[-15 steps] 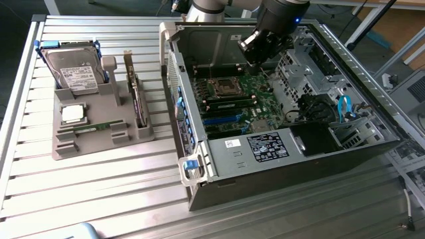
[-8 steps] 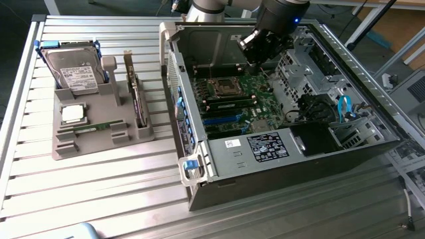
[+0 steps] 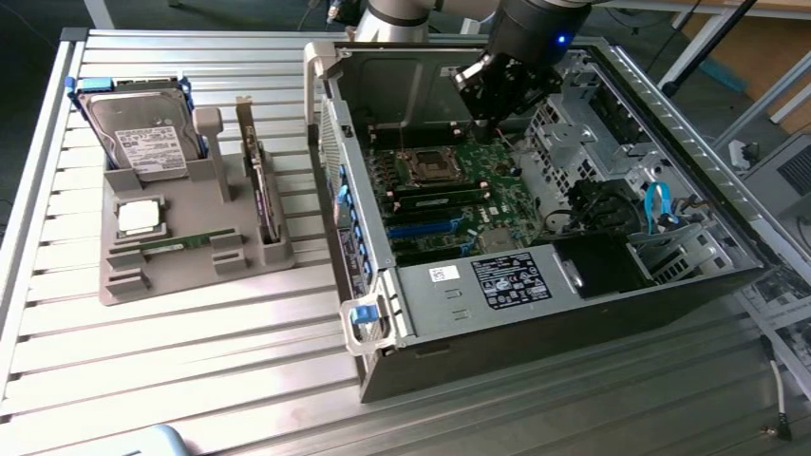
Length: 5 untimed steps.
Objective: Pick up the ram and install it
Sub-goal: 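Press down the ram until it locks into place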
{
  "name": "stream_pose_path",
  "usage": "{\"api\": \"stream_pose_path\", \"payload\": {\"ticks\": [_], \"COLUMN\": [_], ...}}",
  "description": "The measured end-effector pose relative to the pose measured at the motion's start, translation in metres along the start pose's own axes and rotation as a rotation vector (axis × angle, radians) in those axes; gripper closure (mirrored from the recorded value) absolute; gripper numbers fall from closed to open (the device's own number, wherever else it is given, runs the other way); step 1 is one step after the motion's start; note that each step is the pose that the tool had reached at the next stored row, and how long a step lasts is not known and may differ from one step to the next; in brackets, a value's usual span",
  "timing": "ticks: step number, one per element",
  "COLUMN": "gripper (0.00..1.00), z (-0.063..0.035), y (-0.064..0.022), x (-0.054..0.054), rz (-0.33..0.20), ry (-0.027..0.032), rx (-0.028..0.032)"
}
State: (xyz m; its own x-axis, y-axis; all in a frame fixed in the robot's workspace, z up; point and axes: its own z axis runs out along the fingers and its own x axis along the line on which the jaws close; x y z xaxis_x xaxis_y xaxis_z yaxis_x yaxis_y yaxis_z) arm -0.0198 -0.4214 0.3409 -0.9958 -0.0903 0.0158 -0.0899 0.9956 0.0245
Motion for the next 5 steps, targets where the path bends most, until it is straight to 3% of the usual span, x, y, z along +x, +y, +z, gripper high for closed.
{"api": "stream_pose_path", "payload": {"ticks": [5], "gripper": [0.89], "z": [0.0000], "y": [0.0000], "x": [0.0000], "rz": [0.000], "ry": [-0.0002], "rx": [-0.0018]}}
